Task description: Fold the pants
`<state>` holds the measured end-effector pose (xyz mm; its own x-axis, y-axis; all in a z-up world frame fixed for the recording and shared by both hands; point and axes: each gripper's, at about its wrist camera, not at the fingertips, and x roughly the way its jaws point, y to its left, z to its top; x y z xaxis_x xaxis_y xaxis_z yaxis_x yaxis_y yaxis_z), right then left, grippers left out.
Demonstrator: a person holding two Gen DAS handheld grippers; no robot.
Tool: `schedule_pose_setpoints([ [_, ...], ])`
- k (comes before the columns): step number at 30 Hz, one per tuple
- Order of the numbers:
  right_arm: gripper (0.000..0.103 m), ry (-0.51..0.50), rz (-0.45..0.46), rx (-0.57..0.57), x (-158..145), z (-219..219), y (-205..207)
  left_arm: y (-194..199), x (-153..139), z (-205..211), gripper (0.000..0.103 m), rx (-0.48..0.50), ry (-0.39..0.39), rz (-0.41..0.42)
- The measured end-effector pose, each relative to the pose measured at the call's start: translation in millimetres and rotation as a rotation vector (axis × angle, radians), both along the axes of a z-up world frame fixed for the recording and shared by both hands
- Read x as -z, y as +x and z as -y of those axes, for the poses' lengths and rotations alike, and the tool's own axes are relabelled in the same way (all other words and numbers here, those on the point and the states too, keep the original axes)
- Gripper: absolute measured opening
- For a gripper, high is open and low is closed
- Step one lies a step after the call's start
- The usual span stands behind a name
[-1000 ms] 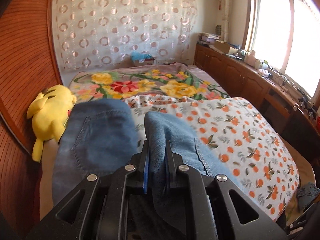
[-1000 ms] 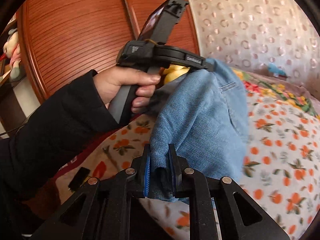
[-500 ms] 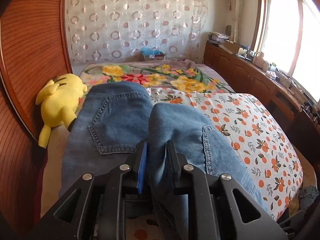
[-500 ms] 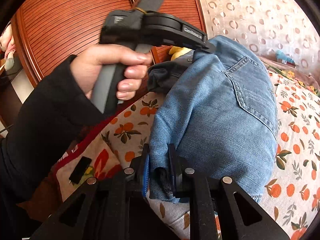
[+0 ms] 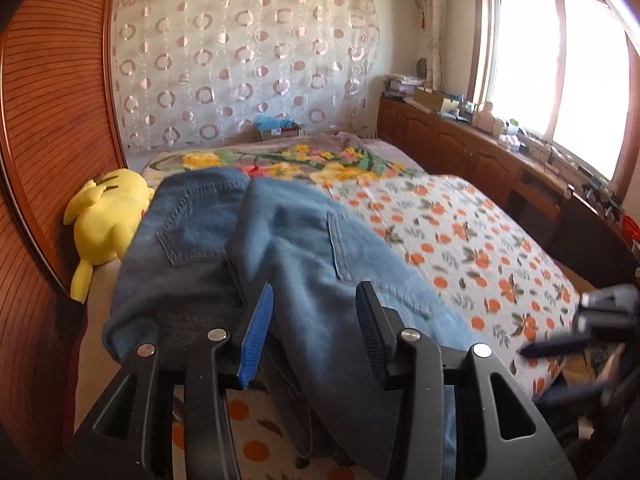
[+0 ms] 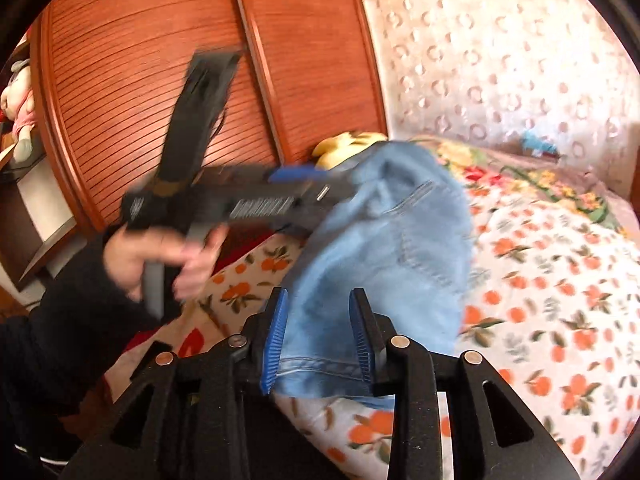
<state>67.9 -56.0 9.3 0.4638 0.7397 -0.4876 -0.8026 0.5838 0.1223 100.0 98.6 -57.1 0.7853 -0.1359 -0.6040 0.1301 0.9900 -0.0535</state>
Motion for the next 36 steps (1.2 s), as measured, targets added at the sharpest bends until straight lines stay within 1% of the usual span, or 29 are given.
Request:
schedule_pose_setpoints([
  [4, 0.034, -0.034, 0.023, 0.059, 8, 1, 13, -7, 30, 2, 0.044, -0.017, 0.057, -0.06],
  [6, 0.034, -0.053, 0.014, 0.074, 18, -6, 19, -10, 43, -2, 0.044, -0.03, 0.049, -0.087],
  [8, 0.034, -0.08, -0.019, 0.071, 31, -16, 27, -12, 54, -8, 0.044, -0.045, 0.026, -0.116],
  [10, 0.034, -0.093, -0.05, 0.056, 41, -23, 29, -14, 59, -12, 0.044, -0.058, 0.014, -0.125],
  [13, 0.037, -0.096, -0.081, 0.031, 50, -34, 27, -17, 55, -16, 0.044, -0.077, -0.005, -0.118],
  [16, 0.037, -0.08, -0.103, 0.029, 54, -38, 31, -23, 43, -16, 0.044, -0.084, -0.028, -0.088],
  [19, 0.037, -0.086, -0.101, 0.022, 60, -40, 32, -30, 27, -4, 0.044, -0.053, -0.042, -0.046],
  [22, 0.037, -0.088, -0.097, 0.013, 57, -38, 28, -35, 20, 13, 0.044, -0.009, -0.043, -0.024],
  [24, 0.037, -0.063, -0.109, 0.015, 53, -29, 28, -40, 22, 20, 0.044, 0.014, -0.043, -0.028],
  [27, 0.037, -0.032, -0.123, 0.03, 50, -14, 33, -42, 32, 24, 0.044, 0.021, -0.043, -0.058],
  [30, 0.037, -0.027, -0.107, 0.072, 47, -3, 37, -42, 44, 25, 0.044, 0.01, -0.037, -0.084],
  [34, 0.037, -0.018, -0.109, 0.115, 45, 5, 44, -44, 60, 24, 0.044, -0.004, -0.018, -0.1],
  [36, 0.037, -0.031, -0.114, 0.126, 49, 4, 44, -44, 67, 23, 0.044, -0.005, -0.026, -0.101],
])
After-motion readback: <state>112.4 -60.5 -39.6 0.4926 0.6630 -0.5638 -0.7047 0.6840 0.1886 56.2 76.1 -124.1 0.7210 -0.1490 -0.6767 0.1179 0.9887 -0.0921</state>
